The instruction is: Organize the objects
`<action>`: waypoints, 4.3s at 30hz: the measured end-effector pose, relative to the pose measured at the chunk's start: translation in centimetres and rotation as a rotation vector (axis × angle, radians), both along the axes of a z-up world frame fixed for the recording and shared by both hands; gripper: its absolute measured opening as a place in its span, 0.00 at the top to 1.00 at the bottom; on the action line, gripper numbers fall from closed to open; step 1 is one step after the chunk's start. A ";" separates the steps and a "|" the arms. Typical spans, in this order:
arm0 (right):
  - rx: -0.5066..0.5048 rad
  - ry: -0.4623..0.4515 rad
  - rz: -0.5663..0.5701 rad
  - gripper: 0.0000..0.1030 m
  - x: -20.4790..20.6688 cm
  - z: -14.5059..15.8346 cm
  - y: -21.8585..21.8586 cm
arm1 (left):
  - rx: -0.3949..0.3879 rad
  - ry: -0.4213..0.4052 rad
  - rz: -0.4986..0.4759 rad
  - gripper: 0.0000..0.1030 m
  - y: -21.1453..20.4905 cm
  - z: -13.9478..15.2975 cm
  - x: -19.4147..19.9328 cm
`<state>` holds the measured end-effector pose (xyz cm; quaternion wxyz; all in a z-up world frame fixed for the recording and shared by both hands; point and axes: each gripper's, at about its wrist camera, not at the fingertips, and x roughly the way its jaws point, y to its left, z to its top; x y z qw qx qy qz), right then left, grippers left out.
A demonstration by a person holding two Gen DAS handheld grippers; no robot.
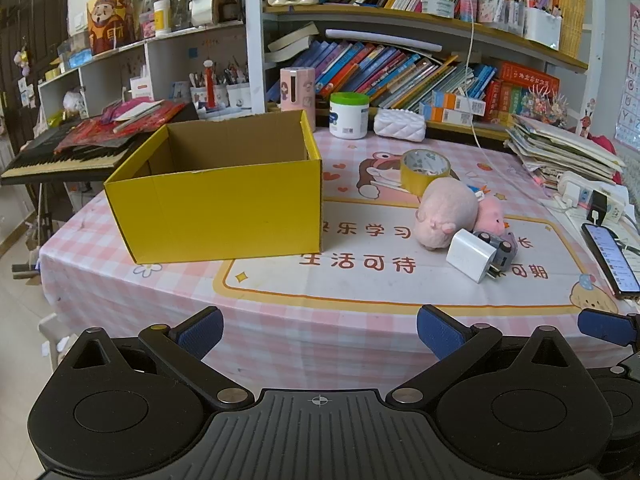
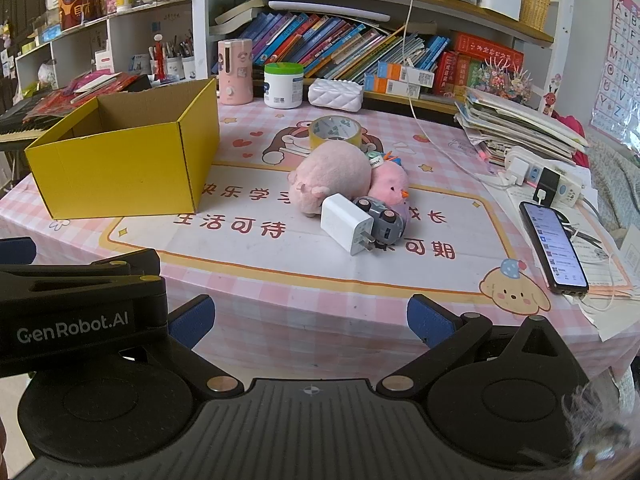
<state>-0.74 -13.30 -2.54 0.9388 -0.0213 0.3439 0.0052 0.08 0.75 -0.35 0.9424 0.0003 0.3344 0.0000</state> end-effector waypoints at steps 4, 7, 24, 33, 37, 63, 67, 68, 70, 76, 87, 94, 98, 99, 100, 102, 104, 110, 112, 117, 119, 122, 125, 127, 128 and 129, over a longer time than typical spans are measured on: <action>0.000 0.000 0.000 0.00 0.0 0.0 0.0 | -0.001 0.001 -0.001 0.00 0.0 0.0 0.0; 0.000 0.000 -0.001 0.00 -0.1 0.0 0.0 | -0.003 0.002 -0.005 0.00 0.0 0.2 0.0; -0.005 0.000 -0.001 0.00 -0.5 0.0 0.1 | -0.013 0.005 -0.010 0.00 0.5 0.2 -0.3; -0.015 -0.005 -0.002 0.00 -0.9 0.5 0.6 | -0.026 0.001 -0.016 0.00 1.2 0.4 -0.5; -0.022 -0.005 -0.005 0.00 -1.1 0.7 0.8 | -0.027 0.001 -0.017 0.00 1.3 0.4 -0.5; -0.028 -0.023 0.023 0.00 -0.7 1.1 0.6 | -0.041 0.001 0.002 0.00 0.9 0.3 0.0; -0.028 -0.025 0.036 0.00 0.0 1.1 0.3 | -0.051 0.011 0.011 0.00 0.8 0.1 0.7; -0.028 -0.026 0.039 0.00 0.2 1.0 0.2 | -0.052 0.012 0.017 0.00 0.7 0.1 0.9; -0.031 -0.031 0.046 0.00 0.7 1.1 0.0 | -0.054 0.020 0.032 0.00 0.7 0.1 1.5; -0.038 -0.055 0.082 0.00 2.3 1.3 -0.7 | -0.053 0.010 0.050 0.00 0.2 0.3 3.0; -0.048 -0.070 0.106 0.01 6.7 1.0 -3.5 | -0.022 -0.019 0.074 0.00 -1.7 0.2 6.1; -0.022 -0.024 0.097 0.02 9.6 -0.1 -6.5 | -0.036 0.042 0.145 0.00 -2.5 -1.0 8.2; -0.007 0.021 0.109 0.05 11.1 -1.3 -7.8 | -0.032 0.080 0.170 0.00 -3.2 -1.9 8.9; -0.006 0.030 0.110 0.09 11.4 -1.7 -8.0 | -0.028 0.086 0.173 0.00 -3.5 -2.1 9.0; -0.004 0.043 0.110 0.13 11.8 -2.0 -8.2 | -0.025 0.091 0.176 0.00 -3.7 -2.2 9.1; 0.008 0.069 0.115 0.17 12.5 -2.5 -8.5 | -0.015 0.107 0.181 0.00 -4.1 -2.5 9.2; 0.027 0.094 0.126 0.24 13.3 -3.1 -8.8 | -0.003 0.122 0.185 0.00 -4.4 -2.8 9.2; 0.053 0.127 0.207 0.50 14.6 -3.9 -7.9 | 0.008 0.137 0.262 0.00 -3.9 -2.9 9.2; 0.061 0.133 0.254 0.53 14.8 -4.1 -7.3 | 0.010 0.143 0.288 0.00 -3.6 -2.9 9.2; 0.046 0.158 0.272 0.53 16.1 -4.7 -6.6 | 0.024 0.148 0.333 0.00 -3.1 -2.8 9.0; 0.041 0.168 0.278 0.53 16.7 -5.0 -6.4 | 0.027 0.147 0.346 0.00 -3.0 -2.7 9.0; 0.027 0.185 0.304 0.58 17.2 -5.5 -6.1 | 0.027 0.148 0.355 0.00 -2.9 -2.7 9.2; 0.054 0.195 0.318 0.76 17.6 -5.4 -6.5 | 0.028 0.147 0.340 0.00 -3.2 -2.6 9.5; 0.093 0.183 0.329 0.76 17.5 -4.7 -7.2 | 0.024 0.138 0.320 0.00 -3.6 -2.5 9.8; 0.114 0.163 0.334 0.76 17.4 -4.1 -7.6 | 0.022 0.133 0.306 0.00 -3.9 -2.4 10.0; 0.139 0.132 0.336 0.76 17.1 -3.4 -8.2 | 0.018 0.129 0.291 0.00 -4.2 -2.3 10.2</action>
